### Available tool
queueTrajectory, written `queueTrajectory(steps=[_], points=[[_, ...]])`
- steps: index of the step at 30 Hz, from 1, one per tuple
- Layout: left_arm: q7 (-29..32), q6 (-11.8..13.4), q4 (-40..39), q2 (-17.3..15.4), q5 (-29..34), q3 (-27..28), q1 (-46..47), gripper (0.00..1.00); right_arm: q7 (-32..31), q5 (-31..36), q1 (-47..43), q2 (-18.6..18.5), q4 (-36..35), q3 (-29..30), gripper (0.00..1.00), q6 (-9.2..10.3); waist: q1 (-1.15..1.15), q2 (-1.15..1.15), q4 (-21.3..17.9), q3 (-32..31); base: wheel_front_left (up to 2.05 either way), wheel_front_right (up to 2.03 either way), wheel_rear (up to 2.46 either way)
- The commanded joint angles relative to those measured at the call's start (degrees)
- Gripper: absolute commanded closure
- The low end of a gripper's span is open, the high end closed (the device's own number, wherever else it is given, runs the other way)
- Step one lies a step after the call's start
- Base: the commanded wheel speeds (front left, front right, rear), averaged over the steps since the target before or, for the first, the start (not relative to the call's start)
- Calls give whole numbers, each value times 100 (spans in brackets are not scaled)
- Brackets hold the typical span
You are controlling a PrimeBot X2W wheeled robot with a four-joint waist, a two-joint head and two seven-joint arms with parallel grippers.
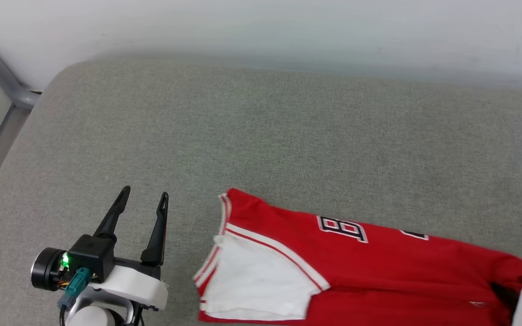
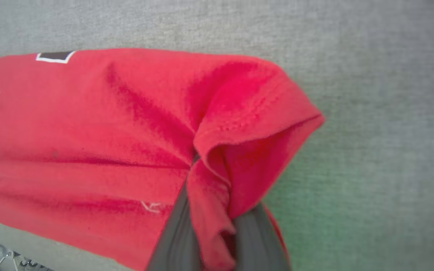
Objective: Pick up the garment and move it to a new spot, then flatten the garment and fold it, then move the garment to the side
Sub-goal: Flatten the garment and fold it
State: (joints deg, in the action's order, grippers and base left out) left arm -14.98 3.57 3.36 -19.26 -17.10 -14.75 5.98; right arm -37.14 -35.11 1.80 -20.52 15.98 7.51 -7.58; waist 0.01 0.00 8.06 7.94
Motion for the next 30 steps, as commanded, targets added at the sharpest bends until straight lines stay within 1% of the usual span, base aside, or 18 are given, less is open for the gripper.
queueTrajectory(steps=[1, 7, 10, 15, 22, 26, 30], points=[[-28, -19, 6, 35, 35, 14, -79, 0, 68, 82, -27, -154, 104, 77, 100, 17, -1, 0, -13, -19, 0, 0, 0], [-28, -89, 35, 98, 107, 94, -105, 0, 360, 257, 131, -646, 412, 387, 100, 15, -1, 0, -47, -73, 0, 0, 0], [-28, -114, 66, 118, 140, 115, -140, 0, 500, 435, 191, -771, 607, 468, 100, 14, -1, 0, -56, -128, 0, 0, 0], [-28, -156, 101, 182, 171, 146, -194, 0, 550, 370, 253, -679, 601, 452, 100, 13, -1, 0, -79, -238, 0, 0, 0], [-28, -197, 187, 240, 158, 181, -349, 0, 466, 390, -18, -600, 121, 185, 100, 12, -1, 0, -135, -517, 0, 0, 0], [-28, -220, 200, 258, 143, 211, -439, 0, 160, 317, -246, -490, -352, 83, 100, 11, -1, 0, -145, -689, 0, 0, 0], [-28, -237, 182, 260, 142, 241, -475, 0, -252, 149, -394, -280, -912, -75, 100, 11, -1, 0, -135, -788, 0, 0, 0]])
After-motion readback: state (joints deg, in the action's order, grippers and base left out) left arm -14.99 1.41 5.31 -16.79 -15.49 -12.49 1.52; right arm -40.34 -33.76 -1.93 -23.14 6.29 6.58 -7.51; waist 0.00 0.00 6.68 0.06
